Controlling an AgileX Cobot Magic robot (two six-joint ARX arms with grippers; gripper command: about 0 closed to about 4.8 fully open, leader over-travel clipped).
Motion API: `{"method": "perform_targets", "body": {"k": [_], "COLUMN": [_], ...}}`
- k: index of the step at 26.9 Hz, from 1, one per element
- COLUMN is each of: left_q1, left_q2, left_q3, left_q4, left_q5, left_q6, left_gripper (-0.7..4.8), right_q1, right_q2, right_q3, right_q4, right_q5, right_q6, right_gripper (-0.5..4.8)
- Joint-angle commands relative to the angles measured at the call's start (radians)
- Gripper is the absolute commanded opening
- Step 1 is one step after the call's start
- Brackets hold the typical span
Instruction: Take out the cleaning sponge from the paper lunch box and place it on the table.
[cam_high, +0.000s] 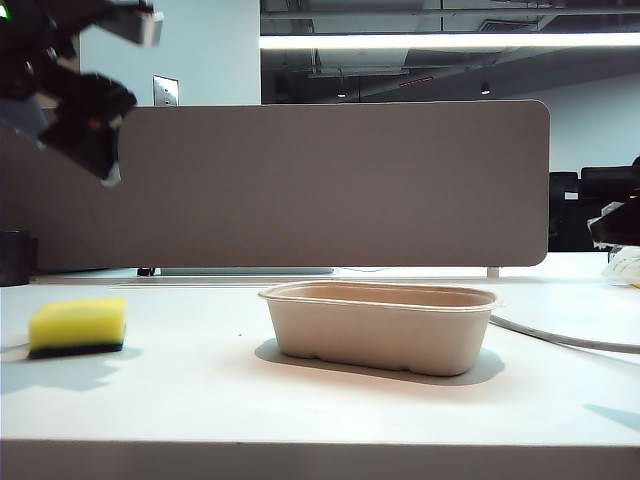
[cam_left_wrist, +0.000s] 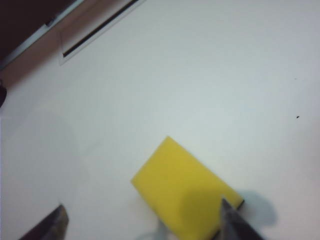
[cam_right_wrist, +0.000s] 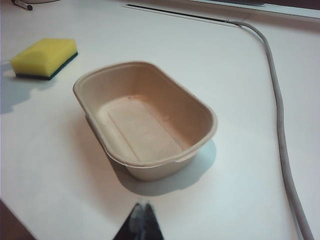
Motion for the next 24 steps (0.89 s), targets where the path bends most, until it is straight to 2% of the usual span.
{"method": "perform_targets", "body": {"k": [1, 8, 12, 14, 18, 22, 24], "left_q1": [0.001, -0.003, -0.034, -0.044, -0.048, -0.049, -0.048], "left_q2": [-0.085, -0.419, -0.644, -0.758, -0.94, -1.041, -1.041], "left_q3": [0.007, 0.006, 0.006, 0.006, 0.006, 0.007, 0.013], "left_q4": [-0.053, -0.085, -0.085, -0.1, -0.17, -0.272, -0.332], "left_q5": [0.022, 0.247, 0.341, 0.388, 0.404, 0.465, 0.523], "left_q6": [-0.007, -0.241, -0.239, -0.192, -0.119, -0.146, -0.214], "left_gripper": [-0.06, -0.06, -0.06, -0.06, -0.06, -0.06, -0.03], "right_q1": [0.001, 0.001, 0.0, 0.0, 0.0, 0.0, 0.0], "right_q2": [-0.001, -0.001, 0.0, 0.0, 0.0, -0.001, 0.0], "right_q3": [0.001, 0.001, 0.001, 0.001, 0.001, 0.001, 0.001], "right_q4": [0.014, 0.014, 0.014, 0.014, 0.014, 0.014, 0.013], "right_q5": [-0.002, -0.002, -0.002, -0.002, -0.002, -0.002, -0.002], "right_q6": [0.0, 0.0, 0.0, 0.0, 0.0, 0.0, 0.0], "right_gripper": [-0.05, -0.05, -0.05, -0.05, -0.05, -0.05, -0.05]}}
